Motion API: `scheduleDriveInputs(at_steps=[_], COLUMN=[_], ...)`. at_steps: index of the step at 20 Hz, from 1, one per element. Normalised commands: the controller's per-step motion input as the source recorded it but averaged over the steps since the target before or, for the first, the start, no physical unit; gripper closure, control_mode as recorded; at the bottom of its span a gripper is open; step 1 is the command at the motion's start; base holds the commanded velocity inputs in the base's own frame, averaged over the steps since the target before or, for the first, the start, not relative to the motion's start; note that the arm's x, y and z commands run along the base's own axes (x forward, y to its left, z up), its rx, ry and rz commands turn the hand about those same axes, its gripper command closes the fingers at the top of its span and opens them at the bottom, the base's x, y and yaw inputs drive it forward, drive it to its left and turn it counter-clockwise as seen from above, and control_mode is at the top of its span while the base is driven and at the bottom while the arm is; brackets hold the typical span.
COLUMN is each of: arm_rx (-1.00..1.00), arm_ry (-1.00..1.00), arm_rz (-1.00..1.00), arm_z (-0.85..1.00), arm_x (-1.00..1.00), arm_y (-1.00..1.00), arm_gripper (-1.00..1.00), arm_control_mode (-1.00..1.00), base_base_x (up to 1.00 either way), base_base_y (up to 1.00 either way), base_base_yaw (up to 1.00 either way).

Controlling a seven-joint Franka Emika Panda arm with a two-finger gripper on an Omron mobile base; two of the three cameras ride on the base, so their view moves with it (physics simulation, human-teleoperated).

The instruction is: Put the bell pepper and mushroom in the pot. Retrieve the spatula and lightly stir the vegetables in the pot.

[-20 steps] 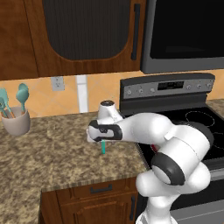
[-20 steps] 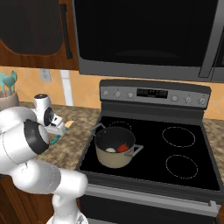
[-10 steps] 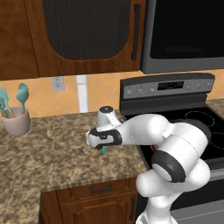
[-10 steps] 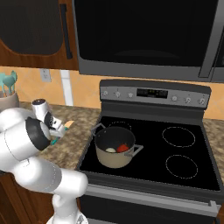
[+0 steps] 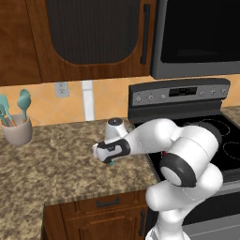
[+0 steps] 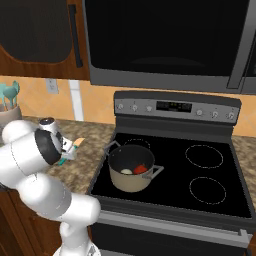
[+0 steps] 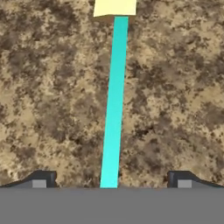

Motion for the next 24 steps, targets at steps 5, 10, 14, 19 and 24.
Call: scheduleDriveInputs(at_steps=[5, 10, 14, 19, 24], arm_rx=[0.0, 0.0, 0.0, 0.0, 0.0], arm_ry=[0.06, 0.05, 0.03, 0.03, 0.01], arm_rz=[0.0, 0.0, 0.0, 0.0, 0.0], arm_z=[-0.22, -0.25, -0.21, -0.27, -0.3], arm_x=[0.06, 0.1, 0.07, 0.02, 0.0], arm_y=[0.02, 0.03, 0.18, 0.24, 0.05], arm_gripper=[-1.0, -1.0, -1.0, 1.0, 1.0], arm_control_mode=[-1.0, -1.0, -1.0, -1.0, -1.0], base_base_x=[0.0, 0.0, 0.0, 0.0, 0.0], base_base_y=[0.0, 0.0, 0.0, 0.0, 0.0], base_base_yaw=[0.0, 0.0, 0.0, 0.0, 0.0])
